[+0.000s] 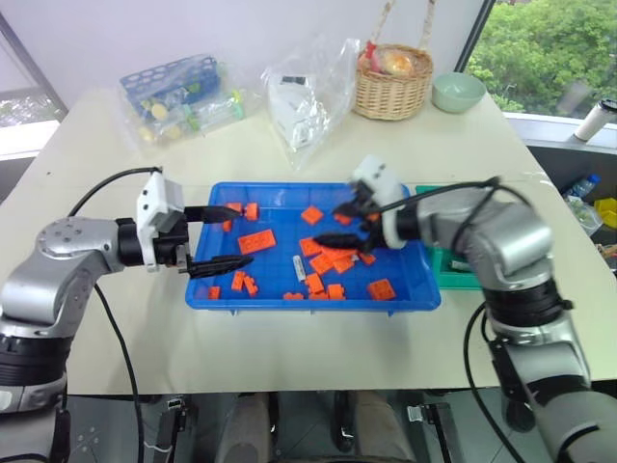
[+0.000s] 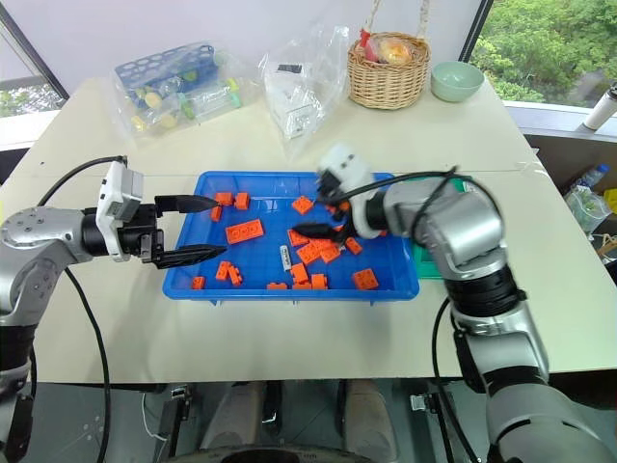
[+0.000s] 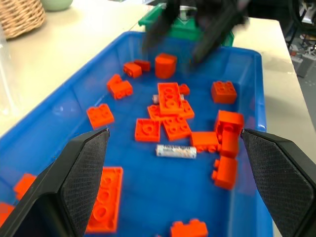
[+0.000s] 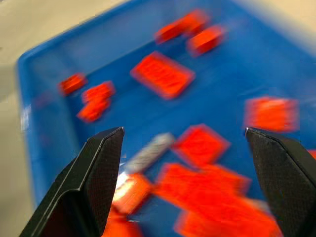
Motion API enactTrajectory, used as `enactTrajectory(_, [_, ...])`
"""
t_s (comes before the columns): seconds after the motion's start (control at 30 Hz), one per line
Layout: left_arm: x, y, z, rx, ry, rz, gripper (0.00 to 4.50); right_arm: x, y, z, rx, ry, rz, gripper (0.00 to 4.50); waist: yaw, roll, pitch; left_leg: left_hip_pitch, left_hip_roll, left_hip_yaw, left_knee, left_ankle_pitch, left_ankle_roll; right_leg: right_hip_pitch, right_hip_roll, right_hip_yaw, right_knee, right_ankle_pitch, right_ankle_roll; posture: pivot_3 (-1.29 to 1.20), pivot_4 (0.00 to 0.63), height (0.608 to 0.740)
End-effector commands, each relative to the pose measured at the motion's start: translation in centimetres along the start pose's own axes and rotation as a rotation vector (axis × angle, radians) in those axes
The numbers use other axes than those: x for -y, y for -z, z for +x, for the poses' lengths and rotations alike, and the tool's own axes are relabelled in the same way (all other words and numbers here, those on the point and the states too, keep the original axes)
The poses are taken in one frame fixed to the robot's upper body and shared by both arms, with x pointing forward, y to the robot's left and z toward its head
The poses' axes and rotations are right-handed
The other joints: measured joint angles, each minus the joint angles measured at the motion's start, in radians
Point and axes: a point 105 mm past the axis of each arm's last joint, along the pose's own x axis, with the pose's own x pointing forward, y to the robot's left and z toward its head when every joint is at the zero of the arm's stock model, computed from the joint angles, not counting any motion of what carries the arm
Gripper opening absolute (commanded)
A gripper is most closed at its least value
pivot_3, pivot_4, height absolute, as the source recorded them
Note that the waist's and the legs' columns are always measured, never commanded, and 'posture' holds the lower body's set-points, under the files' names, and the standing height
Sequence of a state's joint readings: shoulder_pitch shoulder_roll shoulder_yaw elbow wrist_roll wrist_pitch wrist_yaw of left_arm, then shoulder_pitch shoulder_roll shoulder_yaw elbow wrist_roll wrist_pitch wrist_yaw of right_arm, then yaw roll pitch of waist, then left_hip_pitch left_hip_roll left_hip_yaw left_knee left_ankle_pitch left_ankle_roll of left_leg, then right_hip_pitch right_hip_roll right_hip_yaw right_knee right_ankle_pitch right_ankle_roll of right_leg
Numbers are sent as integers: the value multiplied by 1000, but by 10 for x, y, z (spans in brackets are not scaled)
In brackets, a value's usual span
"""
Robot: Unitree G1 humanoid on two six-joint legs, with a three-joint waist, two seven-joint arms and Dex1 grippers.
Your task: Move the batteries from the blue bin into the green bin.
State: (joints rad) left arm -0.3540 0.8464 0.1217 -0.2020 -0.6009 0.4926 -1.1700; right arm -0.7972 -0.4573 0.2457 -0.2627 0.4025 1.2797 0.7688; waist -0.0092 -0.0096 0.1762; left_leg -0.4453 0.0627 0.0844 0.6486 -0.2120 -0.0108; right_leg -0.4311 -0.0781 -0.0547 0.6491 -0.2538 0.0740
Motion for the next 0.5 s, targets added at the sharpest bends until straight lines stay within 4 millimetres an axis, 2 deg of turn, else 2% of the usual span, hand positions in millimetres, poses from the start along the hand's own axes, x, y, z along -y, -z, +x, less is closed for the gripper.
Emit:
enactTrajectory(0.03, [-1,-16,-9,18,-32,62,4500,-9,4,14,-26,-22,30,4012,-2,0,0,0,0,0,0,0,0,0,0,0,0,0,0,0,150,736])
enactTrajectory(0.17, [0,-15,-12,13,-45,59,4500,-11,12,29,-58,-33,58,4012,-3,0,0,1,0,0,0,0,0,0,0,0,0,0,0,0,150,736])
enactTrajectory(0.5, [0,-17,-11,14,-53,60,4500,-5,26,50,-117,-24,89,4012,-4,0,0,1,0,0,-1,0,0,0,0,0,0,0,0,0,150,736])
